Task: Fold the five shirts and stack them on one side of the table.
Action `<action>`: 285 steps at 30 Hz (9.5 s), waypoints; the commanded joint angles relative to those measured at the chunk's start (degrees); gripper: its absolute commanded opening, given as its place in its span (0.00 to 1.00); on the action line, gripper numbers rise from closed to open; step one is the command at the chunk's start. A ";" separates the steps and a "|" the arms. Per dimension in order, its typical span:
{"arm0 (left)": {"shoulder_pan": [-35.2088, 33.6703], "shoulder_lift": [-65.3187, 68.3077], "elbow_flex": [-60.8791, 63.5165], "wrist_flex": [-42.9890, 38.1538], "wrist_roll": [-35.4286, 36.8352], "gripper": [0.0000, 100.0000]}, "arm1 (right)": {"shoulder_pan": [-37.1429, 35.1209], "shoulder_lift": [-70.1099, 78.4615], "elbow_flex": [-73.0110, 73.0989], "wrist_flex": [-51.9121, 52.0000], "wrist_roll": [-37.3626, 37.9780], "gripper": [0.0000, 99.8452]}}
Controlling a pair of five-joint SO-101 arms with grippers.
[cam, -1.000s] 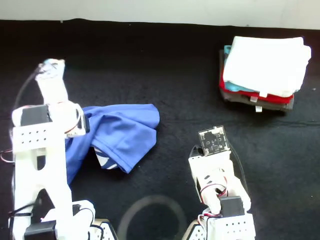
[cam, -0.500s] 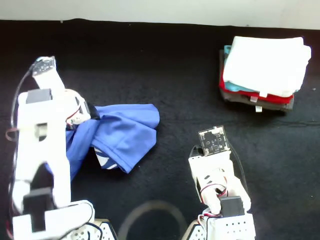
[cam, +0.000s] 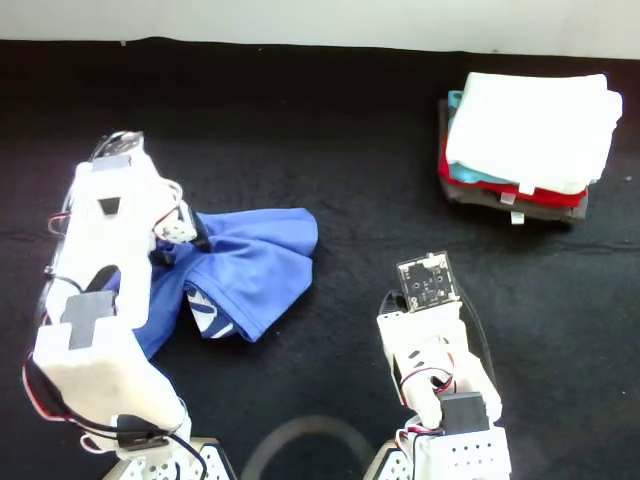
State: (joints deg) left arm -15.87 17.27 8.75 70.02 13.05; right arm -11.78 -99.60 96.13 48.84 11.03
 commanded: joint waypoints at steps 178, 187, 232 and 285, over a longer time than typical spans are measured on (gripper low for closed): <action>-13.58 -60.00 10.68 22.33 1.93 0.27 | -30.90 86.64 -65.27 3.56 -17.58 0.22; -25.36 -60.00 10.68 22.33 -5.89 0.27 | -35.38 99.03 -76.53 9.36 -18.29 0.22; -21.93 -59.91 11.56 22.68 -6.15 0.27 | -7.87 111.60 -110.29 35.30 -12.22 0.01; -42.68 -60.00 12.44 22.77 -16.35 0.27 | -23.25 121.45 -112.75 26.07 -14.95 0.01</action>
State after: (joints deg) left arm -62.90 -41.98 21.58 92.26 -3.21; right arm -42.90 29.71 -15.52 74.51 -3.56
